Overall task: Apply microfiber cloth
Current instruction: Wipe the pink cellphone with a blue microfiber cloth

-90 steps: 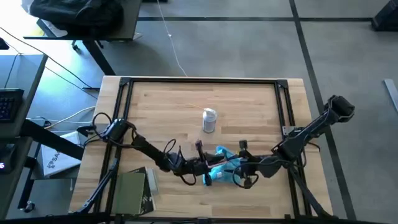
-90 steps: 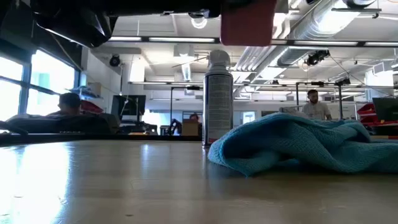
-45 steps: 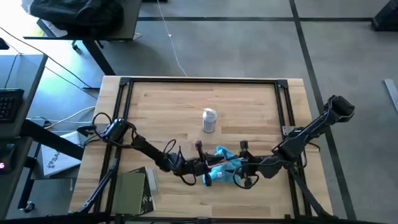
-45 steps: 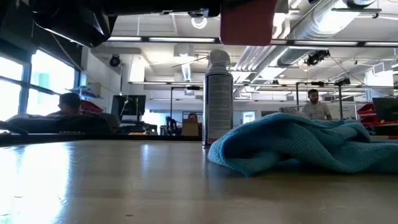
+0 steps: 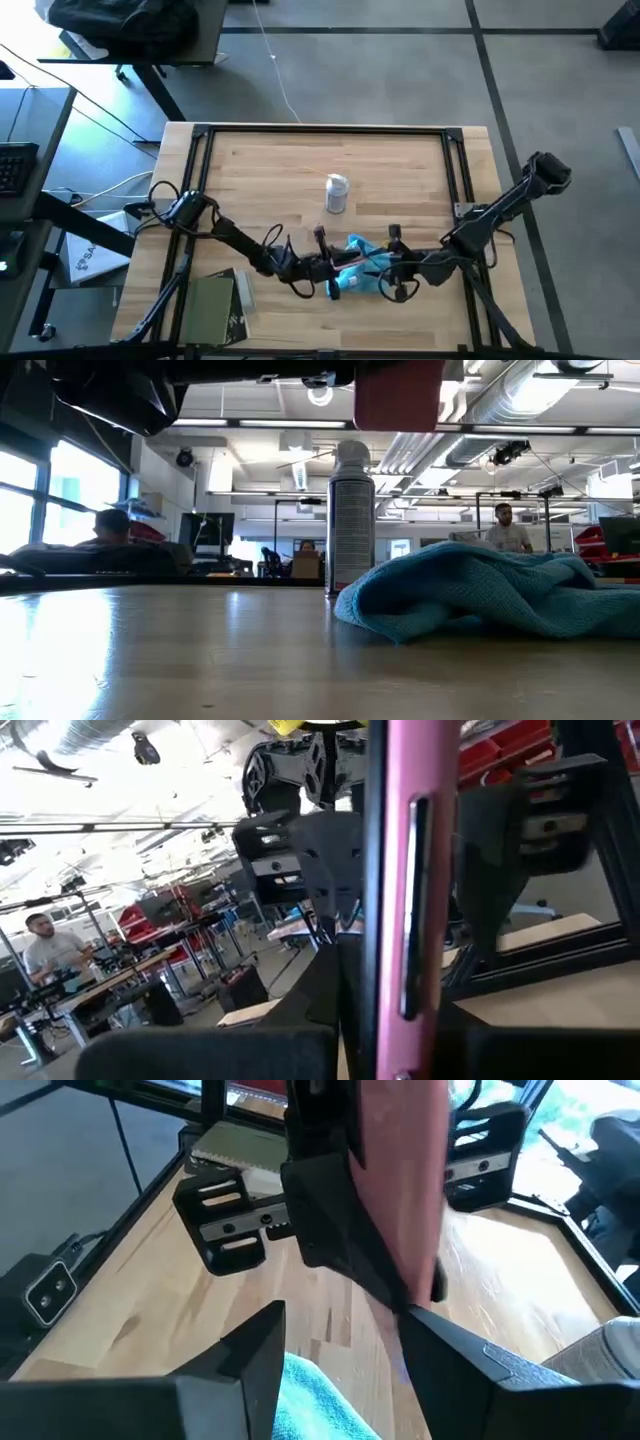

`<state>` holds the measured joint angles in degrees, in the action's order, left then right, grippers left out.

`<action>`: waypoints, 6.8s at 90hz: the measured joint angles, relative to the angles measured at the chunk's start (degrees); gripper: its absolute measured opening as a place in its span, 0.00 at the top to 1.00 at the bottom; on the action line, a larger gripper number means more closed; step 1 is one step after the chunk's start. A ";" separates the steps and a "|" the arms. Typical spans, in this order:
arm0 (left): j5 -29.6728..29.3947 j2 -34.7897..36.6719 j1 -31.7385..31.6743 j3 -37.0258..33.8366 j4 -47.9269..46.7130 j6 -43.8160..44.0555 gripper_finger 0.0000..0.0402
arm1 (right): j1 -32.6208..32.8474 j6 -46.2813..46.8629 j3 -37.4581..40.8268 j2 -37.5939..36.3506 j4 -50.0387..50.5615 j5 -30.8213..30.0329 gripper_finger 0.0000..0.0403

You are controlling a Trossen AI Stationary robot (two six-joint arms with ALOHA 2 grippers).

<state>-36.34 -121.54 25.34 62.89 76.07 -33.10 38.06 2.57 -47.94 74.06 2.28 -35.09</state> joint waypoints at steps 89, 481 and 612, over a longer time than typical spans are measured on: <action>1.81 0.00 0.24 0.57 -1.06 0.51 1.00 | -2.69 -1.86 0.00 0.30 -0.13 -4.99 0.59; -34.48 15.10 9.37 0.63 -34.93 -39.85 1.00 | -1.34 31.86 -0.13 28.72 4.92 7.29 0.98; -13.51 -3.37 2.39 16.76 -28.07 -63.16 1.00 | 1.59 6.13 -0.19 -2.11 7.19 10.83 1.00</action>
<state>-49.85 -124.91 27.73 79.66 48.00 -96.26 39.65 8.70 -48.13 71.95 9.47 -24.26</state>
